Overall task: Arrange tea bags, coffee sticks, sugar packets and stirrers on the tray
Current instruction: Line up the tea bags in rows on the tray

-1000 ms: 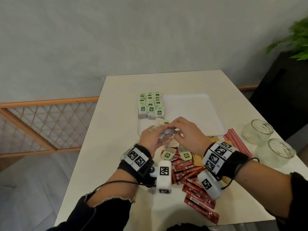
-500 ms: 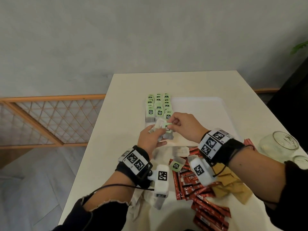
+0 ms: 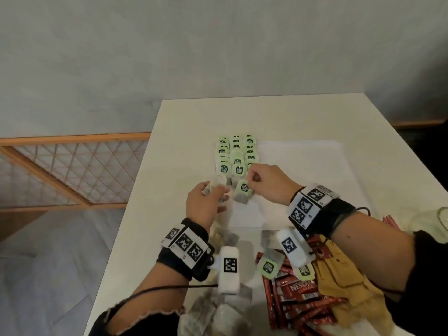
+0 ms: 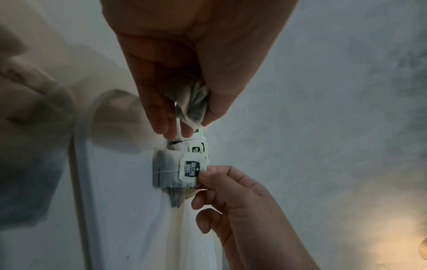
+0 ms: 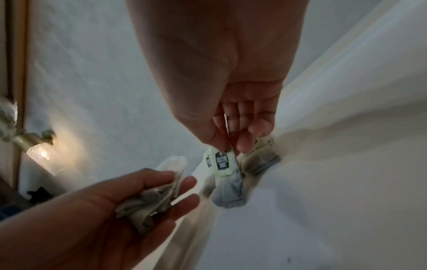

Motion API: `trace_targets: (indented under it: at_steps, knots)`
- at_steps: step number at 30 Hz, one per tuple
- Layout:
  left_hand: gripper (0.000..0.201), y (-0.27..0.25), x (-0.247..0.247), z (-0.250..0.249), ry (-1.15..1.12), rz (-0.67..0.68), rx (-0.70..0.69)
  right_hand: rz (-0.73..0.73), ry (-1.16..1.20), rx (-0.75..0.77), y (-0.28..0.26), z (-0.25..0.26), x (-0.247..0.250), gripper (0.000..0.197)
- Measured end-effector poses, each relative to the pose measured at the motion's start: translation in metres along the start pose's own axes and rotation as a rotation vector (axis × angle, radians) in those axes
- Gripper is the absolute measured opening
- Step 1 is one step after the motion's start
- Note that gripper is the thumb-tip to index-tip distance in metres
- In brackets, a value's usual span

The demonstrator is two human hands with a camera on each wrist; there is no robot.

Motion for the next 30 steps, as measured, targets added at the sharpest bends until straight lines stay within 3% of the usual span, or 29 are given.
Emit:
trace_targets:
  at_steps: [7,12,16,20,24,30]
  knots:
    - [0.013,0.005,-0.002,-0.008,-0.04,0.024,0.016,-0.064,-0.092,0.103,0.022,0.006,0.0,0.009]
    - [0.024,-0.001,-0.007,-0.008,-0.068,0.077,0.011,-0.09,-0.033,0.109,0.025,0.004,0.002,0.007]
    - [0.028,-0.008,-0.017,-0.01,-0.063,0.121,0.003,-0.164,0.102,0.06,0.012,0.003,0.014,0.009]
    - [0.028,-0.019,-0.028,-0.015,-0.003,0.208,-0.063,-0.087,0.314,0.006,-0.009,0.008,0.017,0.01]
    - [0.03,-0.032,-0.037,-0.018,0.018,0.266,-0.067,-0.104,0.33,0.014,-0.025,0.005,0.017,0.002]
    - [0.033,-0.047,-0.042,-0.018,0.0,0.313,-0.057,-0.163,0.372,-0.011,-0.047,0.003,0.034,0.005]
Point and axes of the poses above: each hand's wrist, its own y-axis towards the middle knuckle, its own x-axis out of the back of the hand, z = x × y, the point moved 3 cm from there along y, towards the middle knuckle, and after that the axes turned 4 degrees about -x, right-handed, at the moved point
